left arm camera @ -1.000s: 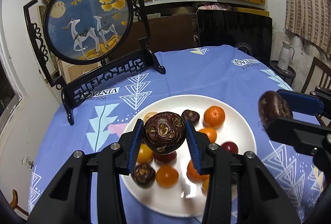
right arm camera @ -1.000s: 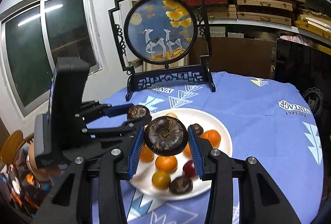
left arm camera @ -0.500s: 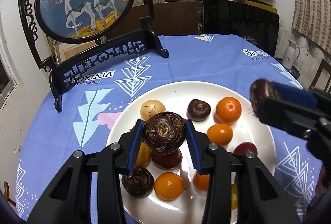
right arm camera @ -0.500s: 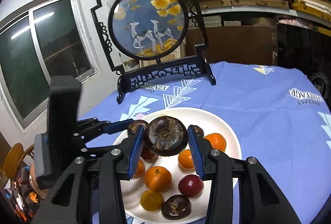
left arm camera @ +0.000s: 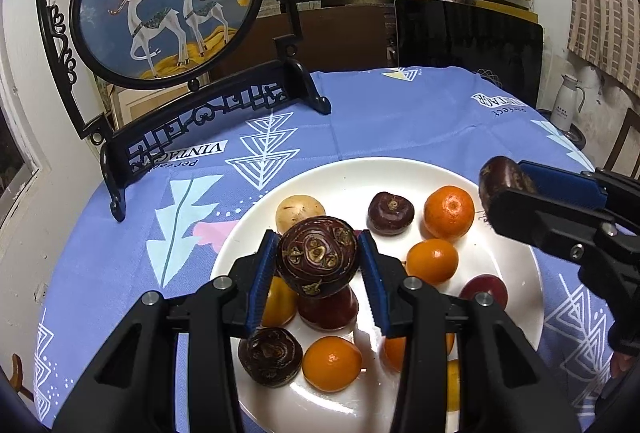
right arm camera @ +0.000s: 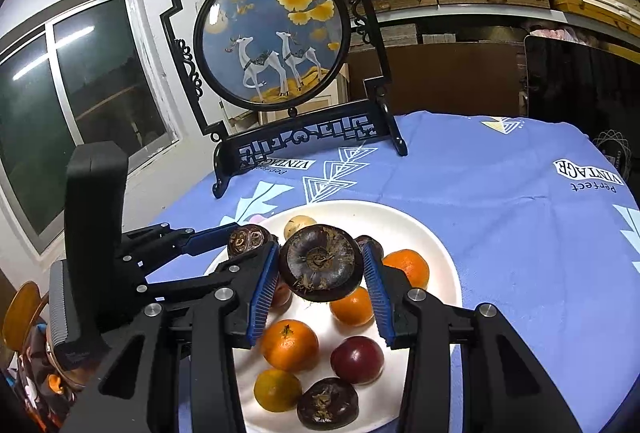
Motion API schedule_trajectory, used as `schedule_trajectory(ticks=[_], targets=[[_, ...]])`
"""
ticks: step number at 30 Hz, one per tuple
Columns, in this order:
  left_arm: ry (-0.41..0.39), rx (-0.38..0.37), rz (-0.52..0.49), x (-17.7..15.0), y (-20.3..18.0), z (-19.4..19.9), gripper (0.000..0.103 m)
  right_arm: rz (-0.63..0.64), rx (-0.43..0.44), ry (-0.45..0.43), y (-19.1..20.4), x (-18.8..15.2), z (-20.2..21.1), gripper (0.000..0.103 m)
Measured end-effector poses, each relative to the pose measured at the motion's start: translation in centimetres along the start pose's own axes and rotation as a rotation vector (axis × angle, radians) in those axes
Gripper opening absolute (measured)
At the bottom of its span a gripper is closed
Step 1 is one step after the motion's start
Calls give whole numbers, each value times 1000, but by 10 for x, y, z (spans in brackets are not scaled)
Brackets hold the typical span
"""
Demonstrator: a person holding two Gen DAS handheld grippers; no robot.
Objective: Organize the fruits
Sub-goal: 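Carry both mangosteens over the white plate, then open both grippers to drop the mangosteens onto the plate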
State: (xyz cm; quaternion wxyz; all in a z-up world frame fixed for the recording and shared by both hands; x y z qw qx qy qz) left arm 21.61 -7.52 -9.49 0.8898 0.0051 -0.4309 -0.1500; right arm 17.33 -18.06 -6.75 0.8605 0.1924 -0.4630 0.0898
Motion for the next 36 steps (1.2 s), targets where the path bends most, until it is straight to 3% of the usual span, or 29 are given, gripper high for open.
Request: schedule_trajectory(ticks=[33,35,36], targets=[[13,-4,-4,-4,-5,-6,41,-3,-18,26,4,-7,-16,43],[11,-2,-3,-4,-5,-6,41,-9,-21,14,2,-6,-15,47],[5,0,2,-3,-5,-6,46,-10,-23,2,2,-5,-14,55]])
Point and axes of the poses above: each gripper's, at about its wrist camera, not at the fingertips, and z roughly against the way its jaws point, y to its left, x to its top, the point moved 10 cm from there along -z, roughly the way its jaws point
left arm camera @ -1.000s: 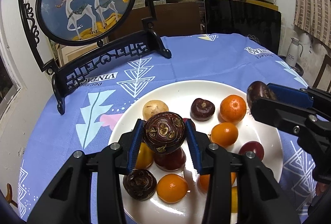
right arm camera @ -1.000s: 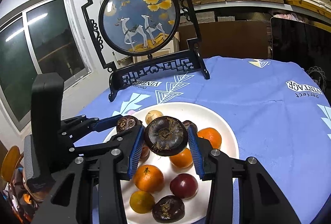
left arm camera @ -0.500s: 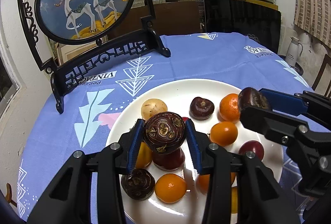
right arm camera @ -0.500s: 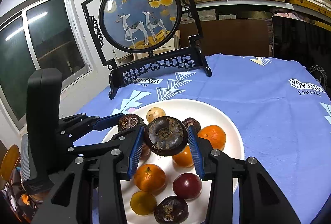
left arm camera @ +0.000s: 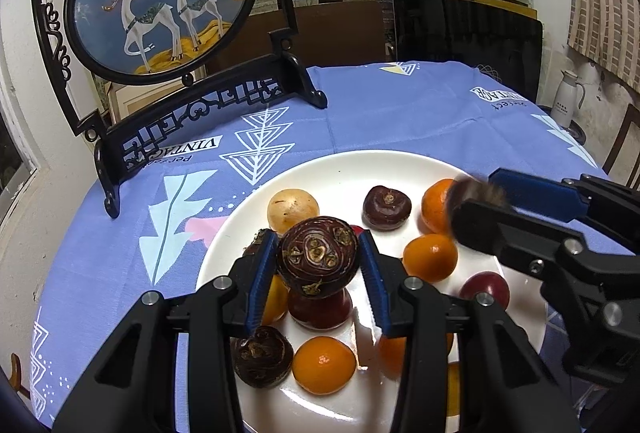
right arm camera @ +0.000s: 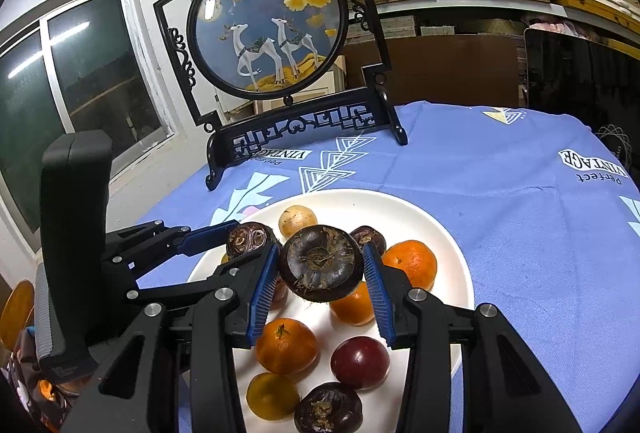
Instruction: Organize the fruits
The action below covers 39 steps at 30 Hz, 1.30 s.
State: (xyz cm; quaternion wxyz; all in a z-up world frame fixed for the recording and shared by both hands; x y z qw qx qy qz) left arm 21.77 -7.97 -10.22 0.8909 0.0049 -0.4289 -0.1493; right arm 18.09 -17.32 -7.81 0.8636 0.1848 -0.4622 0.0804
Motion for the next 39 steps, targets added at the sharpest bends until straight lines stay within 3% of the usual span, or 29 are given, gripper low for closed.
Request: schedule_trajectory(ticks=[1,2,3,20,23,27,29,39], targets=[[-15,17,7,2,2,1,55,-7,-15,-24,-2,2,3,71],[-27,31,10,3,4,3,75,-13,-20,-40,-4,4,6,73],[-46,44,12,4,7,5,83,-14,-11,-46,-5,4,8,73],[-71,44,13,8,11,10,83,-22,5,-69,-7,6,15,74],[-85,73,24,11,17,14,91,-2,-28,-84,-8,8,18,74],[-193,129,44,23,28,35,97,45,-70,-134,1,11,32,77],[-233,133,53,27,31,43,98,63,-87,-184,6,11,44,84],[-220,67,101,25,31,45,98,73,-100,-357,11,24,83,84]])
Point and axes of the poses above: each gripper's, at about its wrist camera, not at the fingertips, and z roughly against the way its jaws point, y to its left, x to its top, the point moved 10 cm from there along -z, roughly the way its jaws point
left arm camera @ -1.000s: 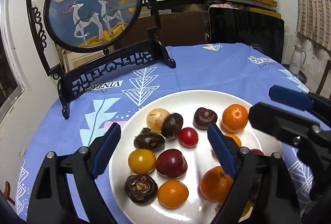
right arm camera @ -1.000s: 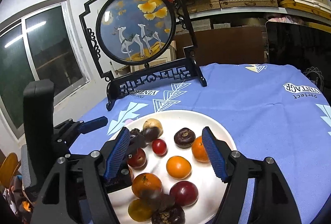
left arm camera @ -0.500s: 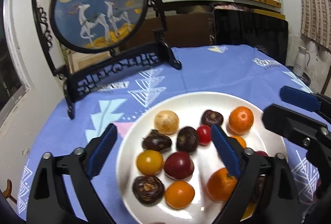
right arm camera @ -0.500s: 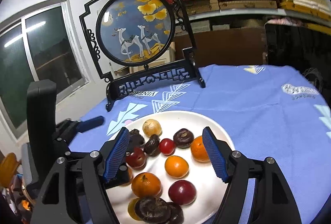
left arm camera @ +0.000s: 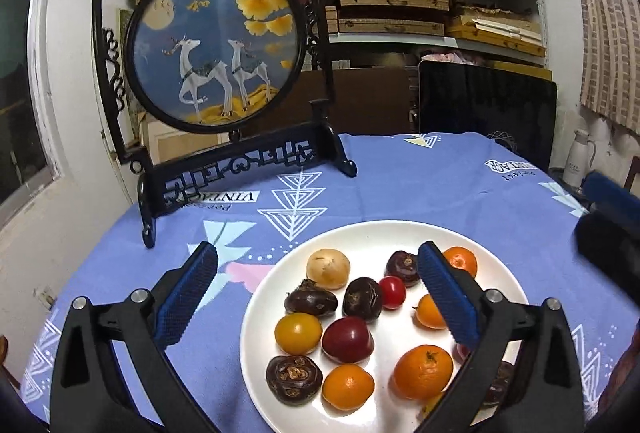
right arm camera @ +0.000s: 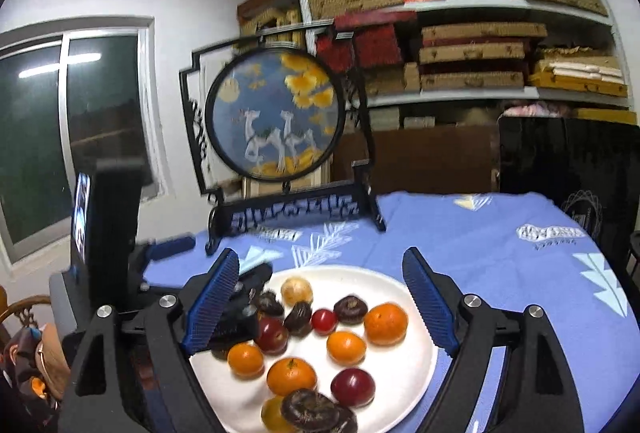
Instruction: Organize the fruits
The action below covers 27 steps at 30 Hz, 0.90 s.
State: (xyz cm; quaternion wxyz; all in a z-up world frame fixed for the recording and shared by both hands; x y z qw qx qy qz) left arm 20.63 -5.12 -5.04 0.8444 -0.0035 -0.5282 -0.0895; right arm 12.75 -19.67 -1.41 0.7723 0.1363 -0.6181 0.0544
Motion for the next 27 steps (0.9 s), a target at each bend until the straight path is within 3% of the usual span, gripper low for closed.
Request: schedule_trajectory(ticks=[3,7,12,16,27], targets=[[3,27,12,0,6,-2,97,-2,-47,-22,-11,4,3,85],[16,37,1,-4,7,-5,97,-3,-88,26,-20,-4,-4,85],[10,57,-41,-6,3,-5,97,82,-156,10,-14,-1,0,85],[21,79,-26,-6,8,-6,97,112,-212,-8,-17,1,2,94],[43,98,19,-8,17,-13,98,103,-235,55,-26,-12,-9,94]])
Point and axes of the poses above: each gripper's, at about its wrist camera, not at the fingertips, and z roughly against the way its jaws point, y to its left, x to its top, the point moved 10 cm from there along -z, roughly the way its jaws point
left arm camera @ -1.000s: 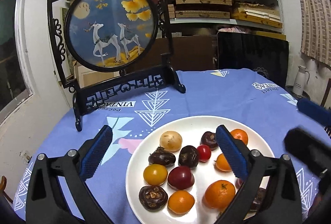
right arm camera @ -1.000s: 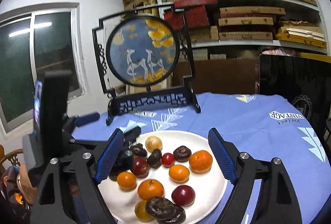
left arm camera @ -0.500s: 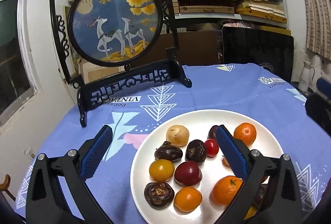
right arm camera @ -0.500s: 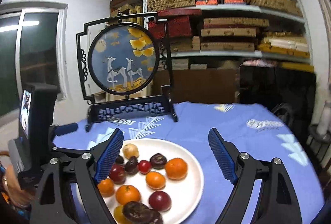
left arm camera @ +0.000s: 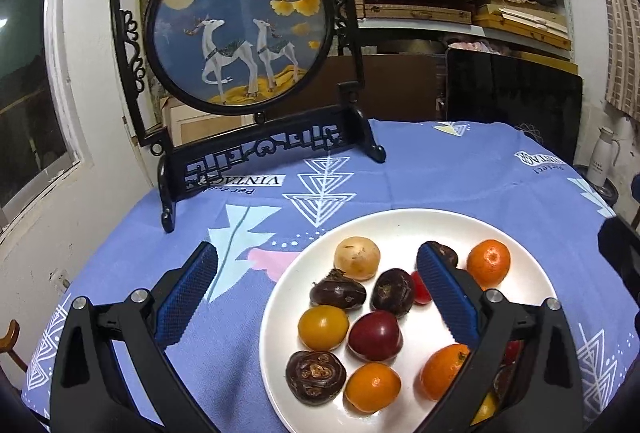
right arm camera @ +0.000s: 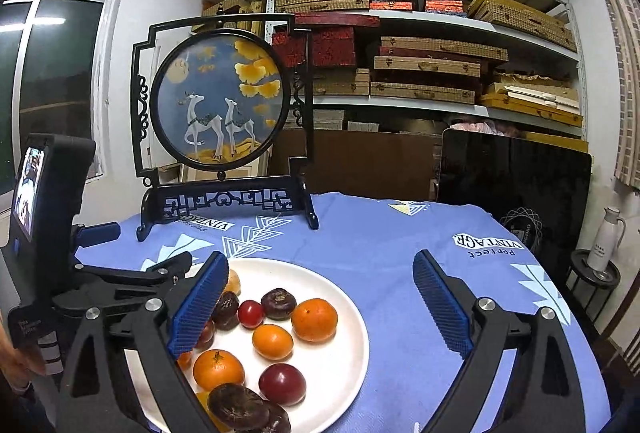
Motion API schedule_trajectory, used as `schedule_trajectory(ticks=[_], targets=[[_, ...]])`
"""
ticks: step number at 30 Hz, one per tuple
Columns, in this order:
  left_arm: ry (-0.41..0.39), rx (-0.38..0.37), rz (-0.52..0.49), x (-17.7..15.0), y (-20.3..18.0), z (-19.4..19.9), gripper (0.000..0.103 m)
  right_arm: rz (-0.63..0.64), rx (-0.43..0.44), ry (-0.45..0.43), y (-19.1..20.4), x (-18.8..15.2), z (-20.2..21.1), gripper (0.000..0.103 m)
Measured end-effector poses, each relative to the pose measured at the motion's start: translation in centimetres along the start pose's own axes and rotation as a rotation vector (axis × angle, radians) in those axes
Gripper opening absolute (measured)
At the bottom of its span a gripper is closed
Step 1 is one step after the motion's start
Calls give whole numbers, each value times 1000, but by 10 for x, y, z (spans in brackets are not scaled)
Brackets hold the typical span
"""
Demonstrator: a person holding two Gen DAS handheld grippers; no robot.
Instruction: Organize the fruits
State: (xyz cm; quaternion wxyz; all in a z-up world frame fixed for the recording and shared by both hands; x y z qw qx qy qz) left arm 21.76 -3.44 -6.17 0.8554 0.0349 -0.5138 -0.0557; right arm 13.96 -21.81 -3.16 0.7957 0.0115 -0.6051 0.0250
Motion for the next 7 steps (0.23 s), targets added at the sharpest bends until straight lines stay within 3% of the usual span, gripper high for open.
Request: schedule_trajectory(ticks=[7], targets=[[-44,-21,4,5,-2,5,98,-2,7,7,2,-3,-3,94]])
Point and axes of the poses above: each gripper's, at about its wrist camera, not at the fingertips, and z roughly against the way its jaws point, y to its left, x to its top, the point moved 10 cm from there along -z, roughly the way its jaws point
